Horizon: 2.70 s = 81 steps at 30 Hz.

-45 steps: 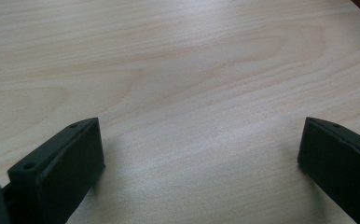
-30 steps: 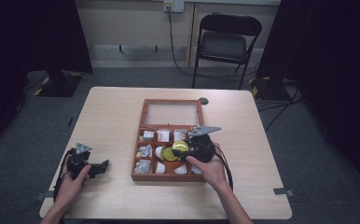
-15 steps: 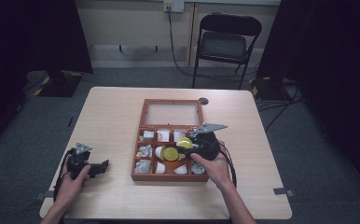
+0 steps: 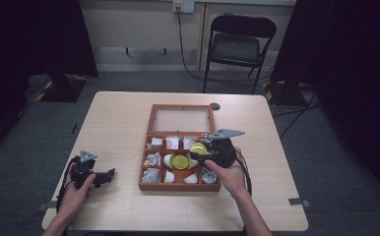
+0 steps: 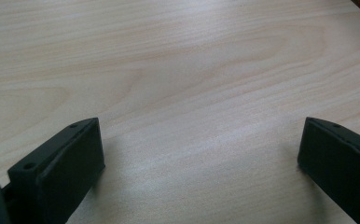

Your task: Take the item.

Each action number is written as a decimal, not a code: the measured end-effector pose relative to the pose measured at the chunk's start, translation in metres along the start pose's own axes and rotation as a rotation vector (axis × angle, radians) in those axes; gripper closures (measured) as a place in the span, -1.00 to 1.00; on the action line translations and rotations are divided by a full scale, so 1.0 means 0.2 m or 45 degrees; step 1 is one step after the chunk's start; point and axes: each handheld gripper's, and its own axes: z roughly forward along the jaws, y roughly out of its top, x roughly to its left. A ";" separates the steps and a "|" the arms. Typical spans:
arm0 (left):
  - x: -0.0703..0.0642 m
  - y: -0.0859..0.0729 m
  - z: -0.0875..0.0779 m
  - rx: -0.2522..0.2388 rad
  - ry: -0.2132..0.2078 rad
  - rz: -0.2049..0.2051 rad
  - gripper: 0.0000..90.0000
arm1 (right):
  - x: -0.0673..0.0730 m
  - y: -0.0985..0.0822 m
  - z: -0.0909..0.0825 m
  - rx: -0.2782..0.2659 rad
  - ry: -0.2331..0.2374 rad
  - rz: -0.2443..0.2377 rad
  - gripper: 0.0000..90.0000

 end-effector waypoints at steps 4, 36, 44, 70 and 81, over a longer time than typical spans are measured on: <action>0.00 0.00 0.00 0.000 0.000 0.000 -1.00 | -0.01 0.00 -0.02 -0.010 -0.008 0.006 -0.11; 0.00 0.00 0.00 0.000 0.000 0.000 -1.00 | -0.16 -0.01 -0.21 -0.094 -0.105 0.085 -0.11; 0.00 0.00 0.00 0.000 0.000 0.000 -1.00 | -0.20 -0.02 -0.25 -0.102 -0.133 0.106 -0.11; 0.00 0.00 0.00 0.000 0.000 0.000 -1.00 | -0.40 -0.17 -0.33 -0.030 -0.307 0.189 -0.11; 0.00 0.00 0.00 0.000 0.000 0.000 -1.00 | -0.46 -0.24 -0.29 0.037 -0.342 0.221 -0.11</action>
